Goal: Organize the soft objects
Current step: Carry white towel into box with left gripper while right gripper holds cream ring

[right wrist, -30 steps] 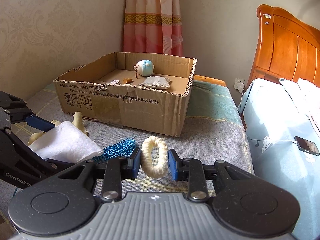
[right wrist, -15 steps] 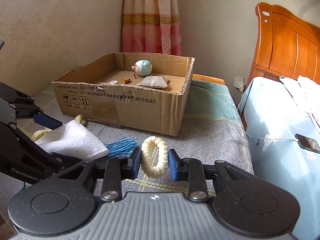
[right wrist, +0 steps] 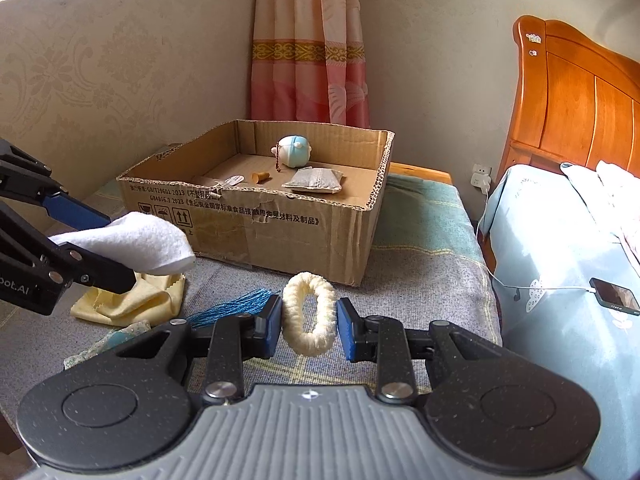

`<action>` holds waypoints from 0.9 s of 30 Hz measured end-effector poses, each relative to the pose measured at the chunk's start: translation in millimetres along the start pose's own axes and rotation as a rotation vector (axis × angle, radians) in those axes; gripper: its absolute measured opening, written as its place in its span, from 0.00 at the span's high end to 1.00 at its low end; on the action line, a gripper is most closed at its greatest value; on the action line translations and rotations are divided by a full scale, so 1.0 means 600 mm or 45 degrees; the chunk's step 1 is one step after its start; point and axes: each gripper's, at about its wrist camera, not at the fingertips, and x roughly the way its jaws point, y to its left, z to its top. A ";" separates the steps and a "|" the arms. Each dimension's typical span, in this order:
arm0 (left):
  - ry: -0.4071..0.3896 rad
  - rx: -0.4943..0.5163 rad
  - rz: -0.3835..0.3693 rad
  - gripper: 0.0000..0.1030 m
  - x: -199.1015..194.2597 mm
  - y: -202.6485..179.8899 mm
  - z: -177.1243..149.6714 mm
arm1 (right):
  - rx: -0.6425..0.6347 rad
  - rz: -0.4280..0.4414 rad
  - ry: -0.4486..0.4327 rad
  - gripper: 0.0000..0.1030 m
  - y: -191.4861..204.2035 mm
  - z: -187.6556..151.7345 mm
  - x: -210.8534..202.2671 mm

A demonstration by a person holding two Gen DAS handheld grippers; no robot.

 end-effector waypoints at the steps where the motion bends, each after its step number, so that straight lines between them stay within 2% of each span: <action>1: -0.009 -0.002 0.001 0.48 -0.004 0.005 0.005 | -0.005 0.007 -0.005 0.67 0.002 0.003 -0.003; 11: -0.095 -0.064 0.065 0.47 0.008 0.072 0.092 | -0.052 0.072 -0.053 0.67 0.003 0.035 -0.030; 14: -0.119 -0.084 0.101 0.46 0.035 0.101 0.129 | -0.057 0.068 -0.067 0.67 0.002 0.044 -0.035; 19: -0.080 -0.176 0.194 0.47 0.114 0.158 0.176 | -0.065 0.062 -0.074 0.67 0.003 0.055 -0.034; 20: -0.069 -0.189 0.215 0.45 0.129 0.167 0.183 | -0.067 0.060 -0.072 0.67 0.003 0.056 -0.032; 21: -0.061 -0.207 0.227 0.37 0.142 0.174 0.189 | -0.070 0.059 -0.068 0.67 0.004 0.058 -0.030; 22: -0.060 -0.222 0.231 0.24 0.154 0.182 0.193 | -0.072 0.059 -0.066 0.67 0.004 0.059 -0.028; 23: -0.058 -0.240 0.239 0.21 0.165 0.189 0.197 | -0.074 0.056 -0.063 0.67 0.004 0.060 -0.026; 25: -0.057 -0.291 0.295 0.18 0.183 0.200 0.202 | -0.079 0.051 -0.059 0.67 0.006 0.065 -0.021; 27: -0.040 -0.315 0.288 0.18 0.192 0.210 0.200 | -0.083 0.048 -0.058 0.67 0.007 0.069 -0.017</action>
